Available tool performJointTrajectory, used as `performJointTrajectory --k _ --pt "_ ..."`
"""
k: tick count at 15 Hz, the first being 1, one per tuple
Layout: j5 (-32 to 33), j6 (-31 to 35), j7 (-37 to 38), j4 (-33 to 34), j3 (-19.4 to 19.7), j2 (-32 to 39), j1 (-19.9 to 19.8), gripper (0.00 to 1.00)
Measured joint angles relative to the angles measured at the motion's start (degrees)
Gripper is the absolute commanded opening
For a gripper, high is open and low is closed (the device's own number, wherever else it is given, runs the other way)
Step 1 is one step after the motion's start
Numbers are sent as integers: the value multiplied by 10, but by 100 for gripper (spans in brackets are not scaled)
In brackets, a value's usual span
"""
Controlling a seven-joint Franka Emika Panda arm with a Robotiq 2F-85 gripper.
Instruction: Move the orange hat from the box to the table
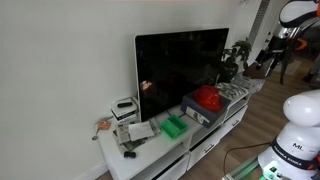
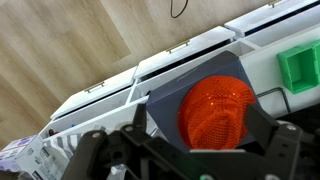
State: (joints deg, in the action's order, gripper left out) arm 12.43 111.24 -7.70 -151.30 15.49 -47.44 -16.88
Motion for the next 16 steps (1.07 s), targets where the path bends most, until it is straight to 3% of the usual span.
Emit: performJointTrajectory --k 3,6,11,16 --pt "-3 0 0 0 0 5 4 100" --pt "-21 0 -1 4 0 40 35 100" --pt "-88 22 -1 35 1 153 87 100" --pt "-170 69 -14 95 9 291 92 100"
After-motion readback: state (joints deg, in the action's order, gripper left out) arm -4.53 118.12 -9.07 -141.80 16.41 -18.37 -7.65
